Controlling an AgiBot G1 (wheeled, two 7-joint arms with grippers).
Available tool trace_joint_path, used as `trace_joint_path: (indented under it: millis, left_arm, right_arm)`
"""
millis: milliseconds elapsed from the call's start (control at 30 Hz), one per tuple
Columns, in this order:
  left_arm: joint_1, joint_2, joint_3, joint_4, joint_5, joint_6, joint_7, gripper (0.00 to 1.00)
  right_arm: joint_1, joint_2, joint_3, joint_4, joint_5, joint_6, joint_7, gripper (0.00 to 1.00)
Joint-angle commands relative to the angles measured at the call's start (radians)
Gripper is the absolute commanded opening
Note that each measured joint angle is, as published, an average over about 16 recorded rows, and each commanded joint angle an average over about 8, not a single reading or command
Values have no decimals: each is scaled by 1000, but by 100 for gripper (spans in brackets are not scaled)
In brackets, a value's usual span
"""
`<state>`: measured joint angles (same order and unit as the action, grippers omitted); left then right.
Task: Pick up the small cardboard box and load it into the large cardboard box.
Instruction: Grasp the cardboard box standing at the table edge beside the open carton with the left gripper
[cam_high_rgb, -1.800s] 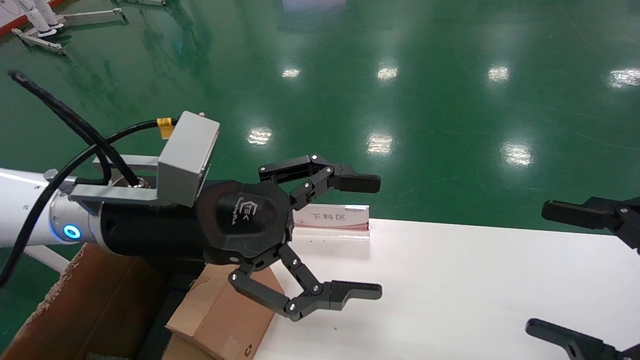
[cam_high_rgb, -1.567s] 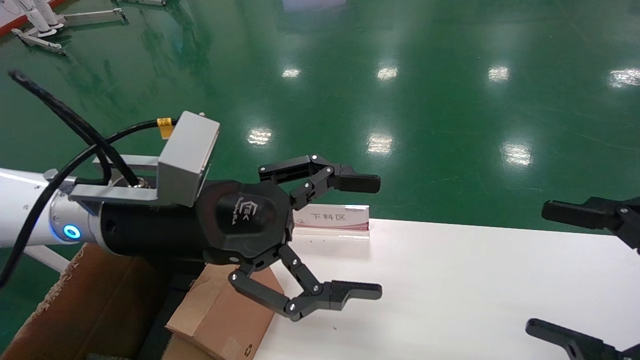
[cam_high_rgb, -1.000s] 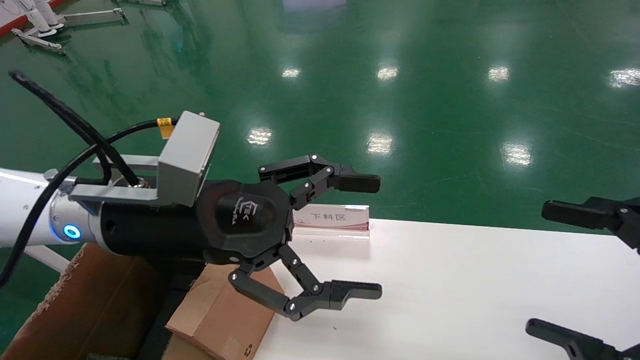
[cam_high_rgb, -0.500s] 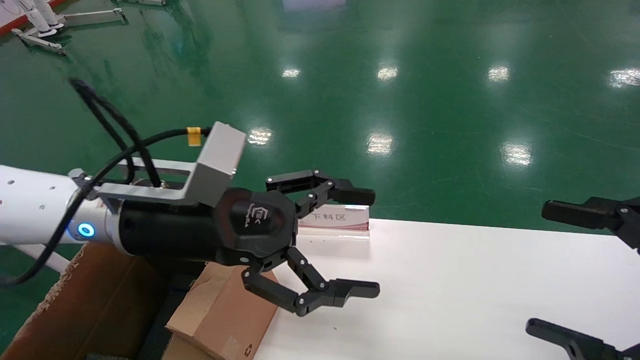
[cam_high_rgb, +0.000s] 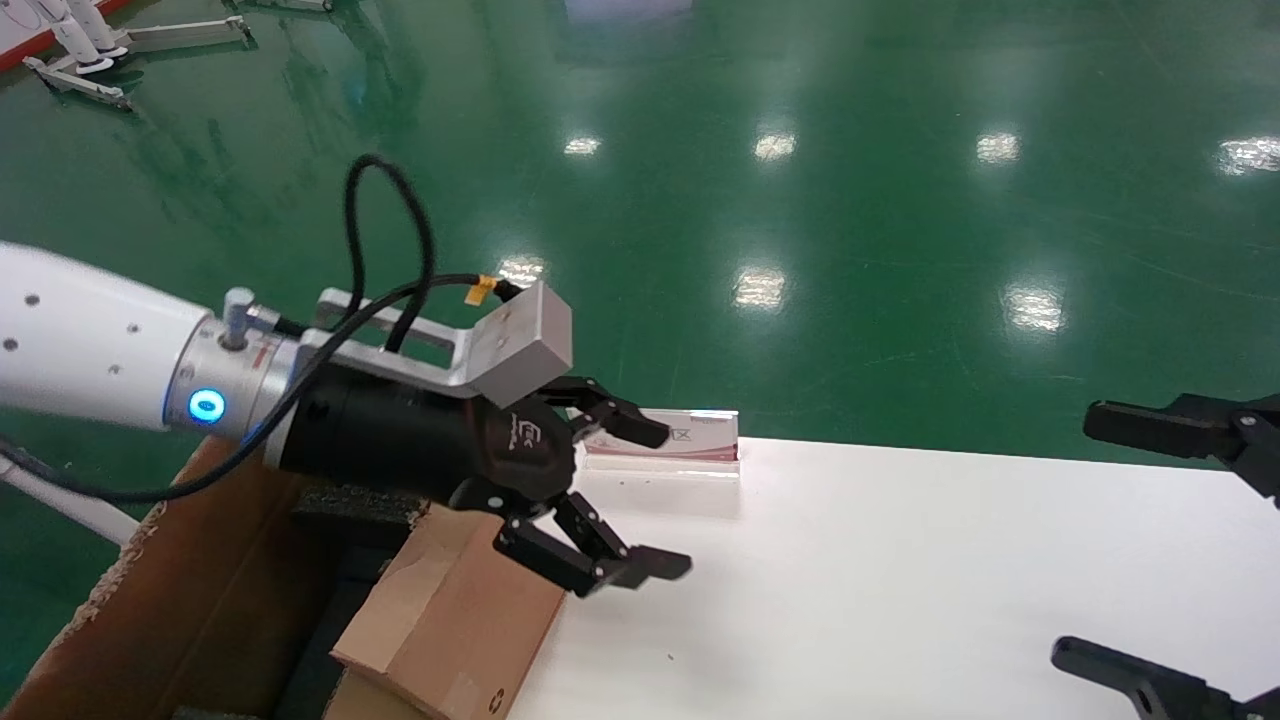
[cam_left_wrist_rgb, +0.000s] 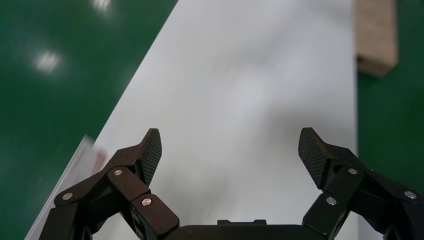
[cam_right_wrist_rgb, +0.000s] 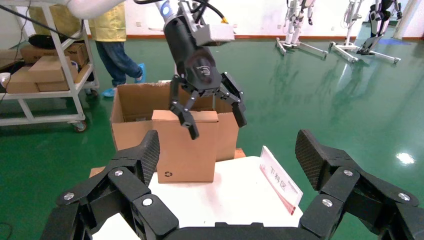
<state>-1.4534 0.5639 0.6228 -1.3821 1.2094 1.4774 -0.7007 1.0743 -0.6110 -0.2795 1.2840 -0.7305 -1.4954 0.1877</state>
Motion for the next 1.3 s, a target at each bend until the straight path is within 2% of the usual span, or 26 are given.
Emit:
trace_joint_path:
  millis: [33,300,600,933,1300]
  left_arm:
    - [-60,3,43,-21,68,7,-76,100]
    - [-240,43,180,-63,260,76,-385,100]
    - [-364,93,318,-71,354,138,-657,100]
    - [-477,147,497,-66,383,166,-856,100]
    - [-574,195,641,-65,430,178,-981,100]
  right_arm:
    - [0,0,0,0,0,0,0,100]
    - [0,0,0,0,0,0,0,100]
    - [0,0,0,0,0,0,0,100]
    - [0,0,0,0,0,0,0,100]
    - [0,0,0,0,0,0,0,100]
